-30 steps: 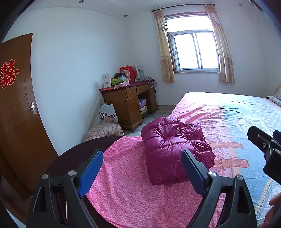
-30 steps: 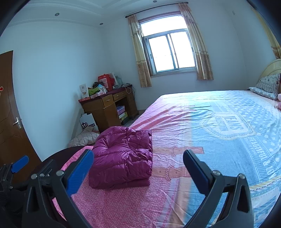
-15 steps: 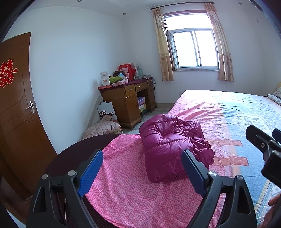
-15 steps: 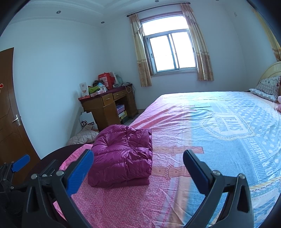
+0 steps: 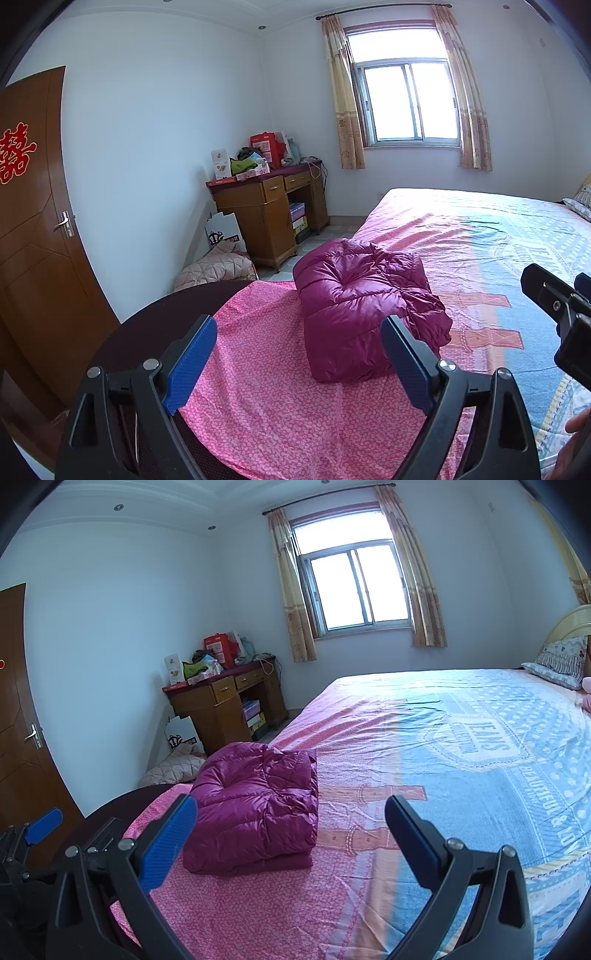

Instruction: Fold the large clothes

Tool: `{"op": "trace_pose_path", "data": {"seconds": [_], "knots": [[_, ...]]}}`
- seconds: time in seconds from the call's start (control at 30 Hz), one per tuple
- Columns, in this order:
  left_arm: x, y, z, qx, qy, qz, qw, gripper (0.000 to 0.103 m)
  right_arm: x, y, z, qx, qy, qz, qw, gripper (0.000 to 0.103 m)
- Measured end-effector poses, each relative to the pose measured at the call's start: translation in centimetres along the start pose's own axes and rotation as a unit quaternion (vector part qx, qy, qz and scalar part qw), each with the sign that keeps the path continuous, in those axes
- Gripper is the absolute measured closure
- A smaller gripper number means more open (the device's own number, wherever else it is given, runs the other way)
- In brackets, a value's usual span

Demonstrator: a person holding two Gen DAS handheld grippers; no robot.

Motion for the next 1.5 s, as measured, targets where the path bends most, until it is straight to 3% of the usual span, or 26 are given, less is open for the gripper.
{"op": "trace_pose_path", "data": {"seconds": [1.5], "knots": [[-0.3, -1.0, 0.6, 0.015, -0.003, -0.008, 0.9998, 0.012, -0.6, -0.6, 0.4, -0.009, -0.017, -0.012, 1.000, 0.000]]}}
Point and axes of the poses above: each gripper's, at about its wrist camera, not at the fingertips, and y roughly against the way its jaws point, z to its right, x to its top, the point moved 3 cm from there along -y, roughly the way its jaws point
